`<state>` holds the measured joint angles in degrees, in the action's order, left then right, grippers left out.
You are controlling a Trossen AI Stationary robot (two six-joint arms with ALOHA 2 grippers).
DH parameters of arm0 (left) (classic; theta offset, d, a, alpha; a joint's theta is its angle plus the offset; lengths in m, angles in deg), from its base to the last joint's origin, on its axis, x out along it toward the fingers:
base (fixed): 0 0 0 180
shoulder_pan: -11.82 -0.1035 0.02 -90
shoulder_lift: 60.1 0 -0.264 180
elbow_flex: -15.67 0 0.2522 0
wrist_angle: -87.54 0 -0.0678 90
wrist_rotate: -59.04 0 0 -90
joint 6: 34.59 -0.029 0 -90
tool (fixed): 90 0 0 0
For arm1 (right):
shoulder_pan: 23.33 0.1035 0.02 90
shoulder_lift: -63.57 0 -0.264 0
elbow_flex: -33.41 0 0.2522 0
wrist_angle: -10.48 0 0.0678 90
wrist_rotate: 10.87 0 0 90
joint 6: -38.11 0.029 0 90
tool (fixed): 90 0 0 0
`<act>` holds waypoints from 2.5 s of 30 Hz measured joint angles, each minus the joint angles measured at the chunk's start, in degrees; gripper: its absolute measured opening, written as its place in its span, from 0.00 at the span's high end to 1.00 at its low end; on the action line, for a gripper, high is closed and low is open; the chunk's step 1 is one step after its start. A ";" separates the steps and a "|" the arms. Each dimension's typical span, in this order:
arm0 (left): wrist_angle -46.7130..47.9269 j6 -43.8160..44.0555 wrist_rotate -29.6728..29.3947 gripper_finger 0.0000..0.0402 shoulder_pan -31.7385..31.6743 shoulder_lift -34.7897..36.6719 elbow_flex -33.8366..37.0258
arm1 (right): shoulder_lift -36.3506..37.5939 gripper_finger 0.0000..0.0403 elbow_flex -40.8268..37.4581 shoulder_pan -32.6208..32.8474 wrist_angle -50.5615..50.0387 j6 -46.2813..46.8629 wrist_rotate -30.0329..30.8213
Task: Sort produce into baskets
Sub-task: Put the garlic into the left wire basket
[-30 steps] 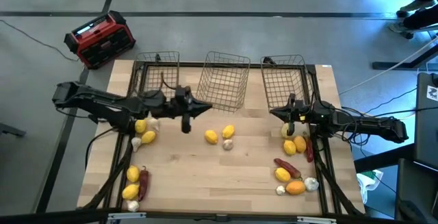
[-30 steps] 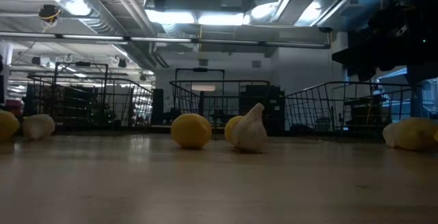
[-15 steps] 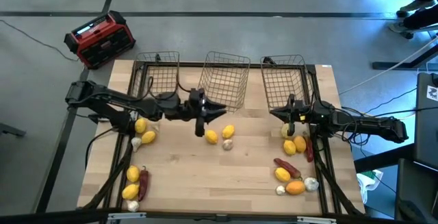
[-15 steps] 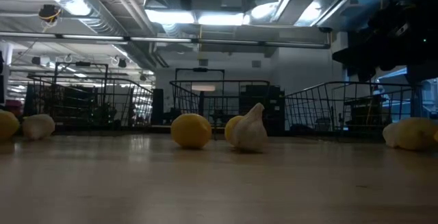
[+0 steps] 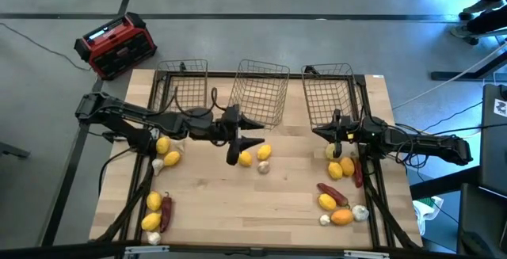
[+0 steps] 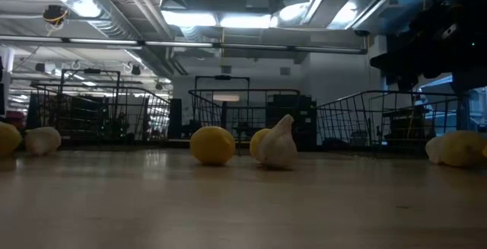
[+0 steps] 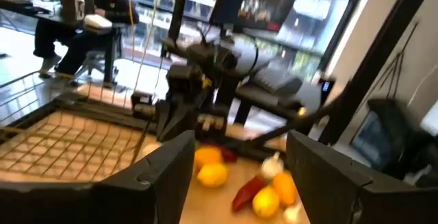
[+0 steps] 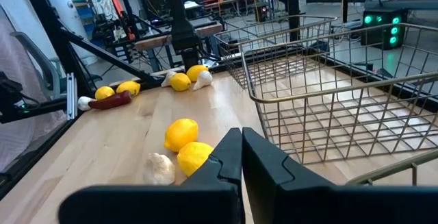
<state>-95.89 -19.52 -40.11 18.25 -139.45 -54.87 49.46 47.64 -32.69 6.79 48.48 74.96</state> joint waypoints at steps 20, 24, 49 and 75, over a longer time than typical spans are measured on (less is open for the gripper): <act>2.86 1.74 -0.37 0.48 4.18 -18.84 0.04 | -0.02 0.96 0.00 -0.02 -0.28 -0.12 0.09; 1.11 2.40 -0.41 0.48 4.47 -22.66 0.04 | -0.02 0.96 0.00 -0.02 -0.32 -0.13 0.11; -3.61 4.09 -0.31 0.50 3.79 -34.01 0.09 | -0.02 0.96 0.00 -0.02 -1.26 -0.31 0.72; -5.66 2.32 -0.24 0.90 3.83 -33.71 0.09 | -0.02 0.96 0.00 -0.02 -1.19 -0.33 0.70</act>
<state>-101.55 -17.20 -40.35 22.07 -173.16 -54.78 49.44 47.64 -32.71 5.60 48.15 75.66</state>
